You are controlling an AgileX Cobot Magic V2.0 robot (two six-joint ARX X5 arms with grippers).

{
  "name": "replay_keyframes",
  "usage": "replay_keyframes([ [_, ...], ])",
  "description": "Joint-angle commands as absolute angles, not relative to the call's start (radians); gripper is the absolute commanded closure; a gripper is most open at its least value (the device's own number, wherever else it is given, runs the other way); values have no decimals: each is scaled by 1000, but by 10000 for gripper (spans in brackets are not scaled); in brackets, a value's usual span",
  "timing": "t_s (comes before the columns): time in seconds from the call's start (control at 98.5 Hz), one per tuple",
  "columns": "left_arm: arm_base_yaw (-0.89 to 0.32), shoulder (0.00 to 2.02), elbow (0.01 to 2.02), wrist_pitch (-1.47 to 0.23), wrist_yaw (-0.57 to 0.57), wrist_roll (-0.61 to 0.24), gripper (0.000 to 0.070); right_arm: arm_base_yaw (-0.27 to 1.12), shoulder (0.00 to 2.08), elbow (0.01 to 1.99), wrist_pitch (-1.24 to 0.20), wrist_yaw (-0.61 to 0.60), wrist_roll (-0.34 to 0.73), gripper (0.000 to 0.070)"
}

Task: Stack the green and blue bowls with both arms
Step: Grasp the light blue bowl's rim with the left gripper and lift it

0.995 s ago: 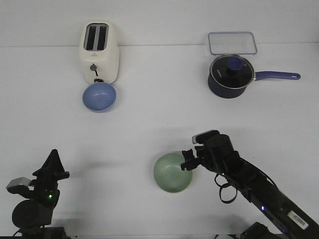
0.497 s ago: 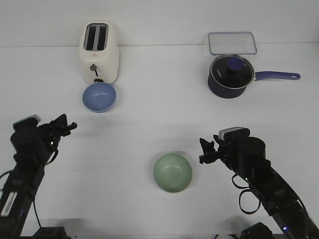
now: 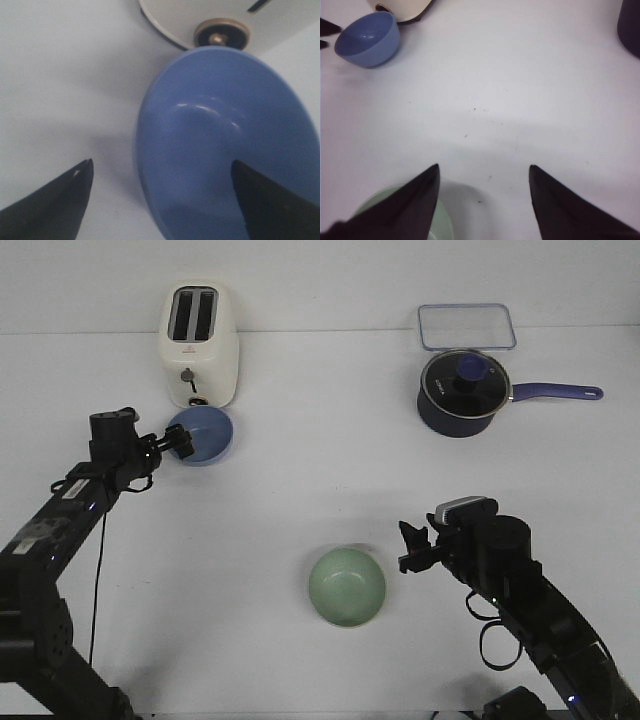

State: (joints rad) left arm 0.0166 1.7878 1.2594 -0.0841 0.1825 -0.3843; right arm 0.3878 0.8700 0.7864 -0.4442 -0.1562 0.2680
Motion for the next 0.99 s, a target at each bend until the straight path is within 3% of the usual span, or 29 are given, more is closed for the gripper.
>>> replay_keyframes([
  [0.0,17,1858,1318,-92,190,-376,203,392,879,796,-437,-156,257,326],
  [0.051,14,1893,1346,-106,191,-380,217,392,879,796,-437,-155,257,326],
  [0.081,12,1910,1357,-110,191,-380,268,392,878,796,-438,-155,257,326],
  [0.213,11,1930,1370,-112,193,-379,700,391,879,796,-448,-137,253,326],
  [0.396,11,1859,1370,-159,200,-369,686,335,902,794,-466,-44,251,326],
  [0.68,-40,1609,1367,-372,308,-247,686,150,976,757,-391,-53,227,327],
  [0.832,-150,1477,1276,-373,387,-242,686,106,997,754,-389,-60,203,326],
  [0.985,-349,1380,1081,-258,427,-317,686,105,997,754,-392,-83,200,326],
])
